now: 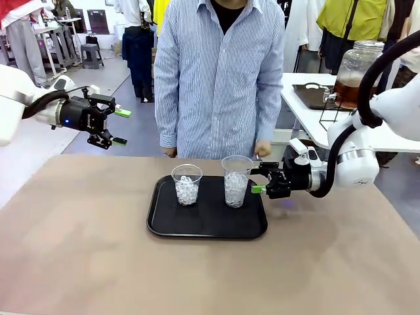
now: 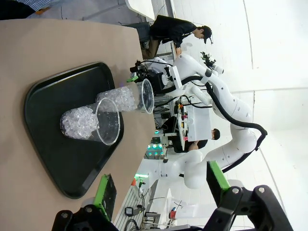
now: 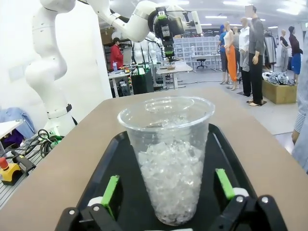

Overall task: Pour the drink into the iced cup.
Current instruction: Pick up the iced cup indicated by the human and present it to them.

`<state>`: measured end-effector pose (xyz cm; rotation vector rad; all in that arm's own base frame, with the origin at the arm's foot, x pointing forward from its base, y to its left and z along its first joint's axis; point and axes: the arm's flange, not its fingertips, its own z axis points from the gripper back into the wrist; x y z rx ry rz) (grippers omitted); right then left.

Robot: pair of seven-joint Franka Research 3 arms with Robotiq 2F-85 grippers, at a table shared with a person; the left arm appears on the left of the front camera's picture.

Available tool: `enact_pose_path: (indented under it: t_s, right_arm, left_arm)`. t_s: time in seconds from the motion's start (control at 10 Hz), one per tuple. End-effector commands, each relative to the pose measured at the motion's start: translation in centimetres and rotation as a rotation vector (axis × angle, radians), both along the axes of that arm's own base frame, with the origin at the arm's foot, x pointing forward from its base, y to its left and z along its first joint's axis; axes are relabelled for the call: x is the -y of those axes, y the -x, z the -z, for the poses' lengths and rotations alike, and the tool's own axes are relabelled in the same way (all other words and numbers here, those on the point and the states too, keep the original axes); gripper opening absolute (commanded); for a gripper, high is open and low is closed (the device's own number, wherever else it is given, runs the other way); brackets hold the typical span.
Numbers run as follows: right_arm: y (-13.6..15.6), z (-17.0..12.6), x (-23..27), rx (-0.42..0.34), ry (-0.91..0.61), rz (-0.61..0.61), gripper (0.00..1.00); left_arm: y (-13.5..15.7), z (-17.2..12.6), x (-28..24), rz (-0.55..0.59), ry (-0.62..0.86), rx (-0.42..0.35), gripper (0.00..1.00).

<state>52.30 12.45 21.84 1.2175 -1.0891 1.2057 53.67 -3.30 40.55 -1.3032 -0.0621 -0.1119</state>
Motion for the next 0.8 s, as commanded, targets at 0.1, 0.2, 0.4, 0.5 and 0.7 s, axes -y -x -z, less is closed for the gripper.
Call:
enact_pose_path:
  t_s: [0.1, 0.2, 0.4, 0.5, 0.7]
  right_arm:
    - [-0.9, 0.1, -1.4, 0.005, -0.015, 0.01, 1.0]
    - [-1.0, 0.1, -1.6, 0.002, -0.014, 0.004, 1.0]
    - [-1.1, 0.3, -2.3, 0.002, 0.001, 0.014, 1.0]
    - [-1.1, 0.4, -2.8, 0.003, 0.01, 0.02, 1.0]
    - [-1.2, 0.5, -3.6, -0.001, 0.009, 0.02, 1.0]
  left_arm:
    - [0.0, -0.1, 0.0, -0.001, 0.001, 0.002, 1.0]
    - [0.0, -0.1, 0.0, -0.001, 0.001, 0.002, 1.0]
    - [0.0, -0.1, 0.0, -0.001, 0.001, 0.002, 1.0]
    - [0.0, -0.1, 0.0, -0.001, 0.001, 0.002, 1.0]
    - [0.0, -0.1, 0.0, -0.001, 0.001, 0.002, 1.0]
